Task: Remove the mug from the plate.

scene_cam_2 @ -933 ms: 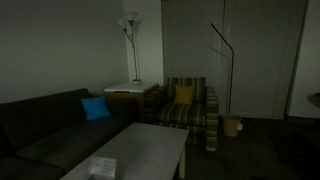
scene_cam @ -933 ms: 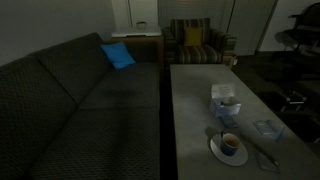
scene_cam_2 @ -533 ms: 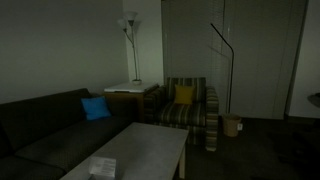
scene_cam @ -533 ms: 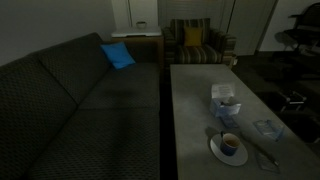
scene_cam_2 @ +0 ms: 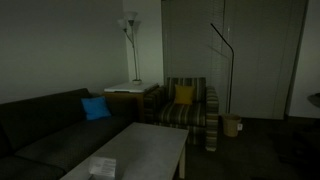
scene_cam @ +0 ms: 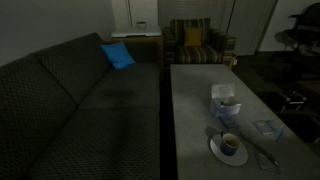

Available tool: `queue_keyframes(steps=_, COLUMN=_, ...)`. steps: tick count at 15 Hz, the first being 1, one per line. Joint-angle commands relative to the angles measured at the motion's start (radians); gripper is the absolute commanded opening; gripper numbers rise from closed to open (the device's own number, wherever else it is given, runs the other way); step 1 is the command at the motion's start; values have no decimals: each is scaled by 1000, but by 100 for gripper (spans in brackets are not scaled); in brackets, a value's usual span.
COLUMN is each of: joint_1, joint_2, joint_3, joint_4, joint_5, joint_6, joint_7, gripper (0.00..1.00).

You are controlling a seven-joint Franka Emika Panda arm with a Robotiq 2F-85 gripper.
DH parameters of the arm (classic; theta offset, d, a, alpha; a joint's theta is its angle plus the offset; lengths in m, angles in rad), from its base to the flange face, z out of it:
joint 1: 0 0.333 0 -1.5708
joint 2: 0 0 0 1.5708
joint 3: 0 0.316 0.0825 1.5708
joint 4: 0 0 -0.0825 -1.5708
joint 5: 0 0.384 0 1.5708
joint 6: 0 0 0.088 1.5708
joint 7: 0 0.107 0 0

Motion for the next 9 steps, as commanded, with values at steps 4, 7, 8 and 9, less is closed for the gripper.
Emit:
queue_keyframes(steps=4, joint_1=43, joint_2=136, joint_3=34, joint_4=63, joint_5=6, joint_6=-11, joint_7=-40, gripper=100)
queue_keyframes(steps=7, joint_1=70, joint_2=221, joint_3=52, joint_4=106, joint_5=7, joint_6=-21, joint_7=-58, gripper=100)
queue_keyframes(steps=8, joint_1=77, joint_2=251, joint_3=59, joint_4=123, joint_5=6, joint_6=-22, joint_7=-63, gripper=100)
queue_keyframes(steps=9, joint_1=82, joint_2=280, joint_3=66, joint_4=140, joint_5=3, joint_6=-23, joint_7=-67, gripper=100)
